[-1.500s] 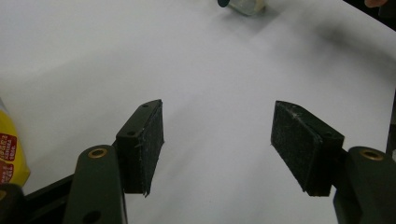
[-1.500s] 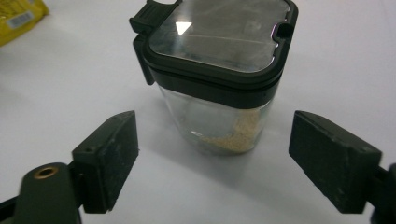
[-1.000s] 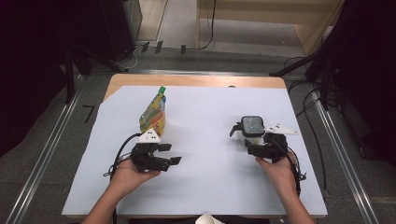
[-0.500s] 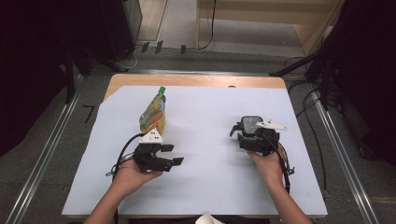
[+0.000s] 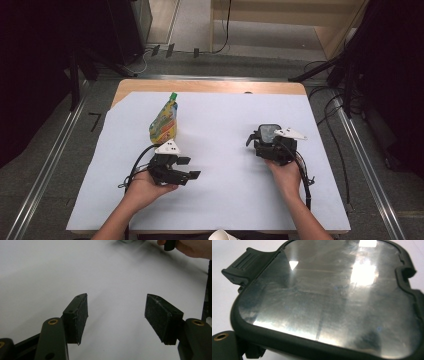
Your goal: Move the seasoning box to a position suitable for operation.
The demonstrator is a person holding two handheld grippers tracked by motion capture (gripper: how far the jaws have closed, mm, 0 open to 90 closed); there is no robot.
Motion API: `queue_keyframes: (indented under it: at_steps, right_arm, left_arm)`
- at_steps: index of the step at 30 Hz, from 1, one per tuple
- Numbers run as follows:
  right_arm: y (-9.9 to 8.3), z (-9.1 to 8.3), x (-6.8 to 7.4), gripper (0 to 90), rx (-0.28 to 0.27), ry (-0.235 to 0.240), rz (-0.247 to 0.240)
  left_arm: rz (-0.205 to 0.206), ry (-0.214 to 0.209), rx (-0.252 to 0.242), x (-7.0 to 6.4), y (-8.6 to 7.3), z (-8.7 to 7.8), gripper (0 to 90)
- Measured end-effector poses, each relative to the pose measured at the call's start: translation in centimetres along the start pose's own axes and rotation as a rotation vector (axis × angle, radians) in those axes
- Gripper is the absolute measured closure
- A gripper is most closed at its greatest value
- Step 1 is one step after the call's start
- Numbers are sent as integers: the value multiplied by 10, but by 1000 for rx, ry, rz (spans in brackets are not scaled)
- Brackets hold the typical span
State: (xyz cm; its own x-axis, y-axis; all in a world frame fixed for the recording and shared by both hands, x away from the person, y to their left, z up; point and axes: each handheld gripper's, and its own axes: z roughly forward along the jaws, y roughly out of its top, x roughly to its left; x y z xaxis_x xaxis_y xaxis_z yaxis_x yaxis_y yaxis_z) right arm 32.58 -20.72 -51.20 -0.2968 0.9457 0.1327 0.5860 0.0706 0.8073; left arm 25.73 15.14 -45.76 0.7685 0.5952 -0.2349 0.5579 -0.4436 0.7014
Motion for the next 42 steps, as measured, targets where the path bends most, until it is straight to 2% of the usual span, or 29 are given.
queue_keyframes:
  at_steps: [7, 8, 10, 12, 13, 15, 16, 21, 24, 32, 34, 35, 39, 40, 42]
  right_arm:
    - [1, -3, -4, 123, -26, -1, 19]
    - [3, -7, -7, 148, -52, -8, 31]
    - [4, -8, -11, 149, -54, 7, 64]
    - [4, -8, -11, 150, -55, 8, 60]
    - [4, -8, -10, 151, -52, 3, 44]
    - [3, -8, -4, 152, -45, -24, -17]
    - [3, -8, -3, 153, -47, -27, -28]
    - [5, -9, -3, 157, -46, -11, -18]
    - [8, -11, 2, 158, -55, 1, -41]
    - [12, -17, 29, 158, -89, 107, -78]
    - [10, -17, 37, 158, -85, 134, -94]
    - [9, -16, 45, 158, -74, 161, -115]
    - [5, -15, 58, 158, -59, 198, -136]
    - [3, -14, 67, 158, -51, 226, -158]
    - [2, -13, 69, 158, -51, 234, -166]
  left_arm:
    - [-2, 5, -2, 0, 0, -2, 362]
    - [-5, 10, -3, 0, 0, -2, 363]
    - [-6, 10, -2, 0, -1, -2, 363]
    - [-5, 12, 2, 1, -1, -2, 364]
    - [-7, 10, 0, 1, 0, -2, 364]
    - [-5, 9, -1, 1, 0, -2, 364]
    - [-6, 8, -3, 1, 0, -2, 364]
    - [-7, 7, -2, 2, 0, -1, 364]
    - [-10, 8, -5, 3, 0, -2, 364]
    - [-16, 13, -7, 4, 0, -2, 366]
    - [-16, 15, -4, 4, 0, -2, 366]
    - [-14, 16, -3, 4, 0, -2, 366]
    - [-15, 21, -3, 4, 0, -2, 367]
    - [-15, 20, -3, 4, 0, -2, 367]
    - [-15, 21, -1, 4, -1, -2, 367]
